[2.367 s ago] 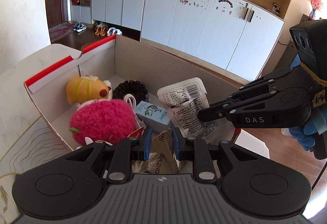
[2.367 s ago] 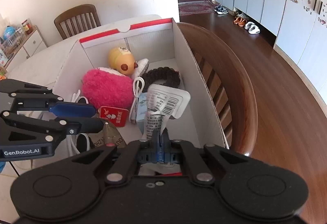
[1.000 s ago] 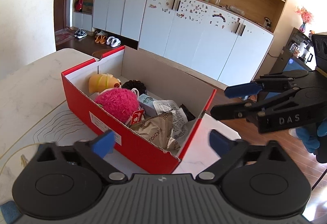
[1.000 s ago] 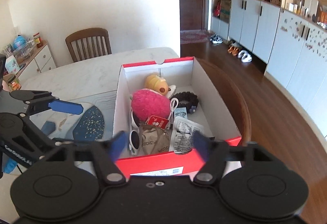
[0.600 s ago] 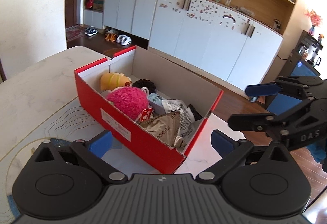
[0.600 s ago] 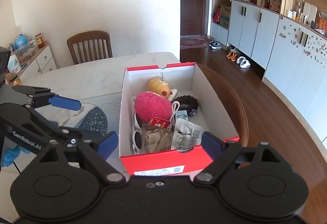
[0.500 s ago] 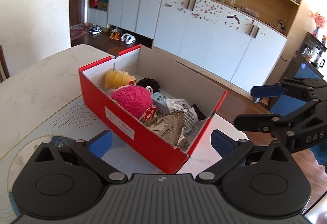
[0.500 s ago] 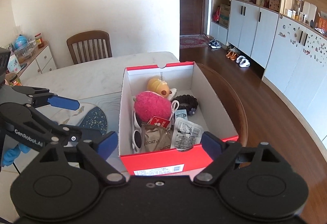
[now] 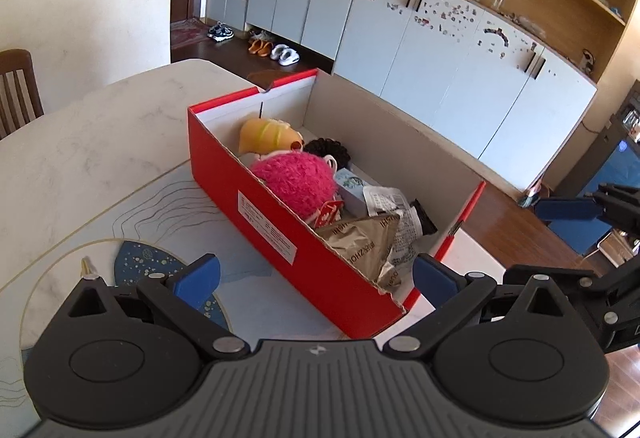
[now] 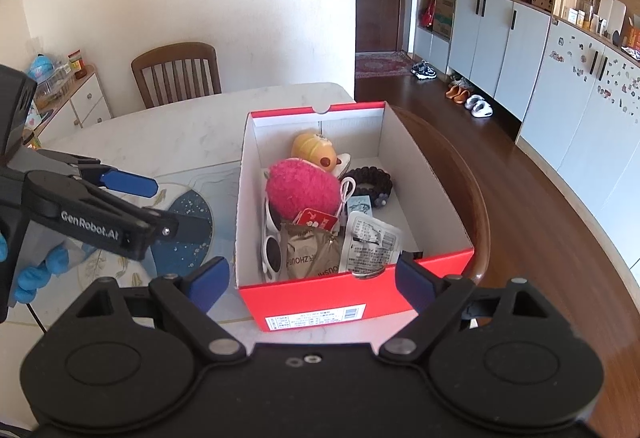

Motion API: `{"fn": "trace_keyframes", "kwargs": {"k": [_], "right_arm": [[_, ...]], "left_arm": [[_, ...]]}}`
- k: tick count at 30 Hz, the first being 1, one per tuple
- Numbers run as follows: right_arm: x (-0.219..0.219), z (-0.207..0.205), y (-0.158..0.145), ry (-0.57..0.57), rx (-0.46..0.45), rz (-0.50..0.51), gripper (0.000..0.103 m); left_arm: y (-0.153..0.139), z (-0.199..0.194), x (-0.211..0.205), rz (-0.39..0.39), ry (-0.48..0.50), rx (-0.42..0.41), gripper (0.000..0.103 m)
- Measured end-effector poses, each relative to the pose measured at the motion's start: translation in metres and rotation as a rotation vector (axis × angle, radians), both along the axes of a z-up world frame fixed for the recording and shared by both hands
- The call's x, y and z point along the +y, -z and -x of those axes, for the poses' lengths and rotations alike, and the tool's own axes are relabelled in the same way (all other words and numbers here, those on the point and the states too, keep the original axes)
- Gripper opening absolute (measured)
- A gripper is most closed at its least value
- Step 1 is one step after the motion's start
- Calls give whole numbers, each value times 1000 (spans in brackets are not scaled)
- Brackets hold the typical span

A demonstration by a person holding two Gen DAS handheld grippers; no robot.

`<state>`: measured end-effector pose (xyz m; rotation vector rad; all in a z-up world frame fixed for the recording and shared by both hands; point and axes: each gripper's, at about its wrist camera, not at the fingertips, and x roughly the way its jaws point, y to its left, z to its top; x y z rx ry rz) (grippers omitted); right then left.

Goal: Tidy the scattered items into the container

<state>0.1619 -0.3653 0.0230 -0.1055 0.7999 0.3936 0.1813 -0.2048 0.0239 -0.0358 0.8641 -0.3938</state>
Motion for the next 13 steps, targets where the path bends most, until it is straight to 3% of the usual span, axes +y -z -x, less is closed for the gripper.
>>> {"fn": "trace_keyframes", "kwargs": {"k": [13], "right_arm": [[-3, 2, 8, 21, 33, -1, 103]], "left_arm": [[4, 11, -5, -26, 13, -24, 103]]}}
